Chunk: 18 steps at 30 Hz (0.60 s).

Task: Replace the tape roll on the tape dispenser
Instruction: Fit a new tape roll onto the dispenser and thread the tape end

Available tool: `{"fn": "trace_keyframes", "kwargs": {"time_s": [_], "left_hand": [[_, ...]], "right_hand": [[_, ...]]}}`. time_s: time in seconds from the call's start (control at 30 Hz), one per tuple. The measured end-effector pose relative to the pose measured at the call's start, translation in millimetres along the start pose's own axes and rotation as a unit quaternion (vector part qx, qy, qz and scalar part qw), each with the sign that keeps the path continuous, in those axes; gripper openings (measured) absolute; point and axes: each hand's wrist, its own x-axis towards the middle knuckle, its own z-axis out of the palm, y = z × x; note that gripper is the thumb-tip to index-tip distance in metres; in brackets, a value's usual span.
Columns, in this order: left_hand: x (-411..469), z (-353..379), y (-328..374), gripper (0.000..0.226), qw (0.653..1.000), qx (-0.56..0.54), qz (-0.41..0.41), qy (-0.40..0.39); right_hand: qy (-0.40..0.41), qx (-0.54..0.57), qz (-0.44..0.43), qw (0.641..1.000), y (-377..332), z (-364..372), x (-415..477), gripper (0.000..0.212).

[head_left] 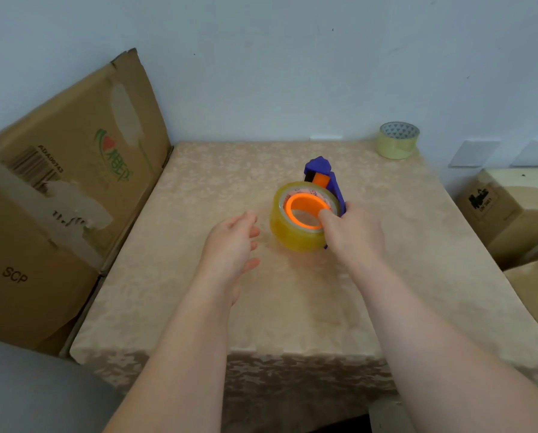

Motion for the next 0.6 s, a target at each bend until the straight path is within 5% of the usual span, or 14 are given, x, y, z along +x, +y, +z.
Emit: {"fn": "trace_keyframes", "kwargs": {"time_s": [0.4, 0.6], "left_hand": [[17.1, 3.7, -5.8, 0.032, 1.0, -0.007, -0.006, 0.018], [17.1, 5.1, -8.3, 0.031, 1.0, -0.013, -0.01, 0.012]], "right_hand": [[0.02, -0.038, -0.023, 0.999, 1.1, 9.1, 31.2, 0.029], [-0.04, -0.027, -0.013, 0.999, 11.5, 12.1, 34.5, 0.034]]}}
